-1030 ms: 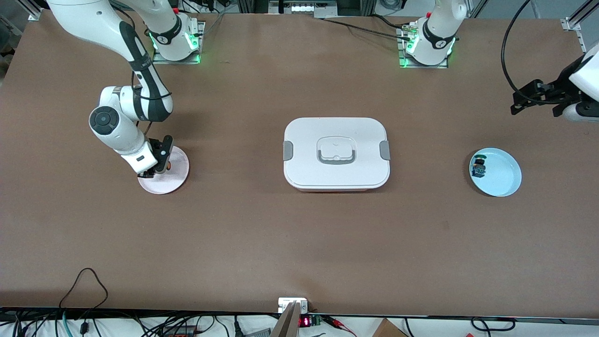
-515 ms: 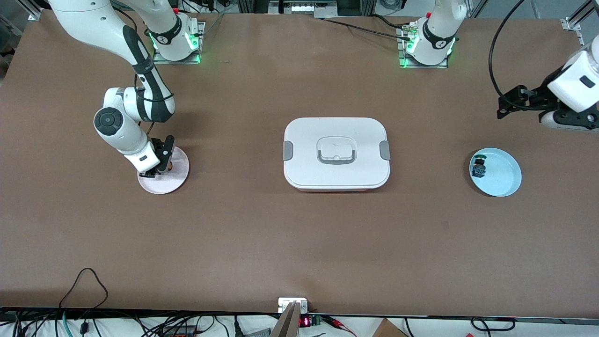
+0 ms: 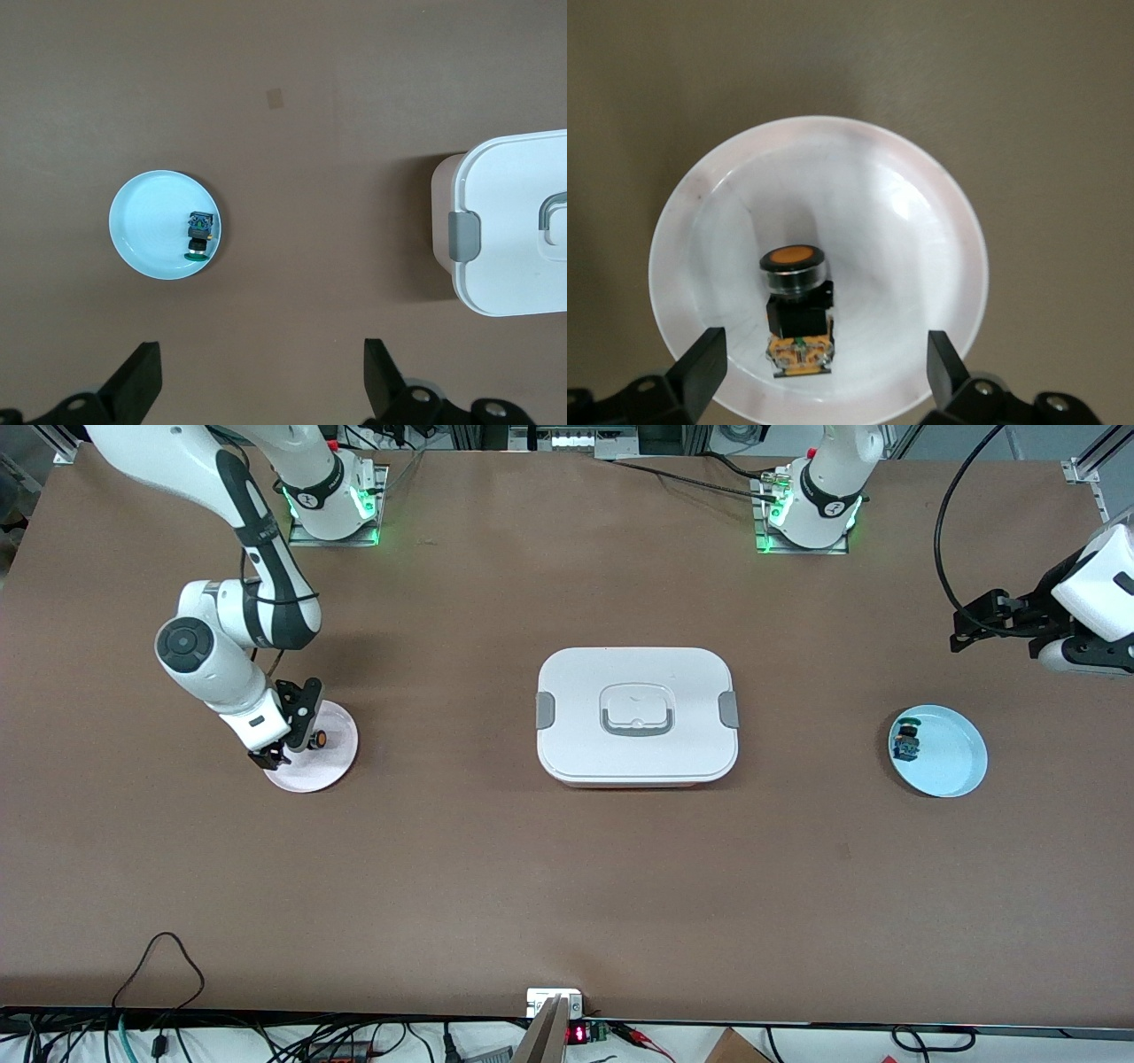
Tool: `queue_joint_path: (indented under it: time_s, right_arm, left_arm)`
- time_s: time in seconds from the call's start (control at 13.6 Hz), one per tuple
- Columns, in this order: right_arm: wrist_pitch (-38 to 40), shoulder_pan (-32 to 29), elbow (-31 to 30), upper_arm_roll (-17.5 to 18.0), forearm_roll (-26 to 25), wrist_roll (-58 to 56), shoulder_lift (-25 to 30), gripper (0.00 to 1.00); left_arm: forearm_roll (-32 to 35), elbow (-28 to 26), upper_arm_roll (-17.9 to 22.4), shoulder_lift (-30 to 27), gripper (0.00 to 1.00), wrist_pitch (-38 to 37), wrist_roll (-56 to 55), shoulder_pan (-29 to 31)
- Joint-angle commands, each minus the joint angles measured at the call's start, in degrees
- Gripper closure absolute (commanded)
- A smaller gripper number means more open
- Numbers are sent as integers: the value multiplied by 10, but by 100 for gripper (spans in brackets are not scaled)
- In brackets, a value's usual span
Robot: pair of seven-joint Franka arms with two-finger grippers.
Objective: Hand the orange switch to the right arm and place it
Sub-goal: 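Open the right gripper and raise it away from the plate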
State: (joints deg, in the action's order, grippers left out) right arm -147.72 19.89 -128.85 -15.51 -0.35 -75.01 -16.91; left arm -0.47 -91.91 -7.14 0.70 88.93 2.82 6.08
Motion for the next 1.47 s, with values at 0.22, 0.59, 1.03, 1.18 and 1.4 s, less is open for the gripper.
queue_joint_path:
  time_s: [0.22,0.59,1.03,1.18,1.4]
  right_arm:
    - [214,2,134,-1,0,34,54,0]
    - [377,3,254,-1,2,214,73,0]
    - [450,13,258,0,2,592,99,0]
    - [501,17,269,1,2,707,101,0]
    - [582,14,336,1,-9,733,98,0]
  left_arm:
    - [6,16,3,11,0,-22,-1,3]
    - [5,16,3,12,0,-32,-2,23]
    - [5,16,-1,12,0,-32,-2,22]
    - [5,16,-2,12,0,-32,-2,22]
    - [5,18,-5,11,0,-33,-2,19]
